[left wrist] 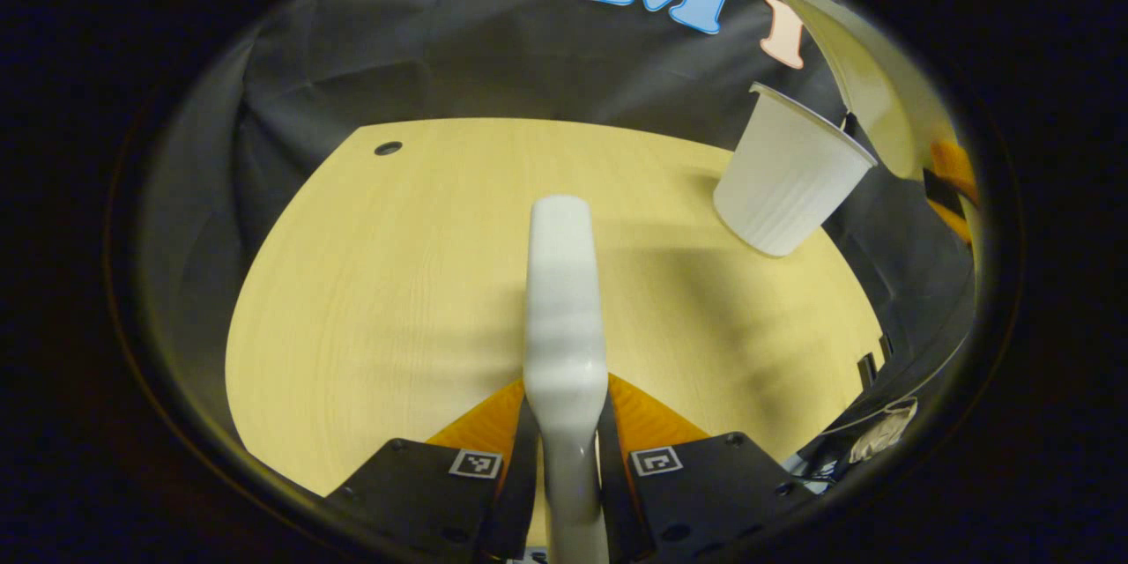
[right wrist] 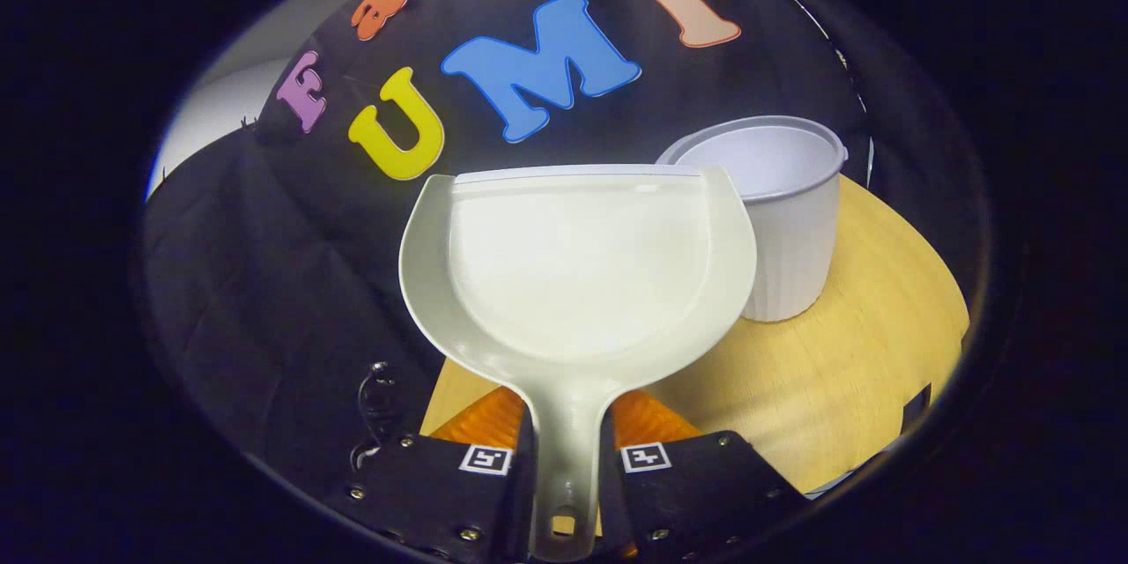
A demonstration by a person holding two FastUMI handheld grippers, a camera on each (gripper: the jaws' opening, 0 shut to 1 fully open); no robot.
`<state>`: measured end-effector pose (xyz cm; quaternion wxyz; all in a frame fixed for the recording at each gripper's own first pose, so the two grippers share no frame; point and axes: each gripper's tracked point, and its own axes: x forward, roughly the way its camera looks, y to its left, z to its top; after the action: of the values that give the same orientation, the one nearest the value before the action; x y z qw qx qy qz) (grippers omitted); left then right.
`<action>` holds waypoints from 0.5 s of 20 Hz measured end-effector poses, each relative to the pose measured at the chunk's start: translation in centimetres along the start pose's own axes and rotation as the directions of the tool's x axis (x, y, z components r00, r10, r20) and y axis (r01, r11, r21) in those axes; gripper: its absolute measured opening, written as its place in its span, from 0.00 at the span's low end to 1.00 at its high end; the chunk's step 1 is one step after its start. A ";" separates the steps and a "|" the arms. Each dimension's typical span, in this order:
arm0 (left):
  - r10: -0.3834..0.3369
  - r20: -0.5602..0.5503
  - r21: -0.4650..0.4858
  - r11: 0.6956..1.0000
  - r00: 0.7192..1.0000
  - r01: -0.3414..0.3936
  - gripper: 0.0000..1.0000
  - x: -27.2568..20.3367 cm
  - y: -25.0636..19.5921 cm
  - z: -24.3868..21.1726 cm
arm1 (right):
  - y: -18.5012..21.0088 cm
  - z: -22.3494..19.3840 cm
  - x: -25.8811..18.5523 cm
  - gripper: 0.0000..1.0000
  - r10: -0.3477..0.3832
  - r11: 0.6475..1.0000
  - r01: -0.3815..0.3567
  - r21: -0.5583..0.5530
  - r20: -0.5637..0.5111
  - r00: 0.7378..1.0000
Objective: Pick up the small broom and dustpan from the desktop, sweep the trash into the dustpan with the broom, and then empty the trash into the garbage bin.
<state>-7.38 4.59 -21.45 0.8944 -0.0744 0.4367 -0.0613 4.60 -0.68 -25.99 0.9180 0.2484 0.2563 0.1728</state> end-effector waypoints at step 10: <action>0.069 -0.112 -0.089 0.993 0.991 -0.079 0.39 2.0 2.4 -2.4 | -7.4 -12.7 5.7 0.30 -0.245 0.958 0.199 -0.208 -0.227 0.942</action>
<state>-7.97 6.40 -24.91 0.8664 -0.0964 0.4898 -0.0114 3.53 0.44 -41.68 0.9107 0.1089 0.3798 0.1203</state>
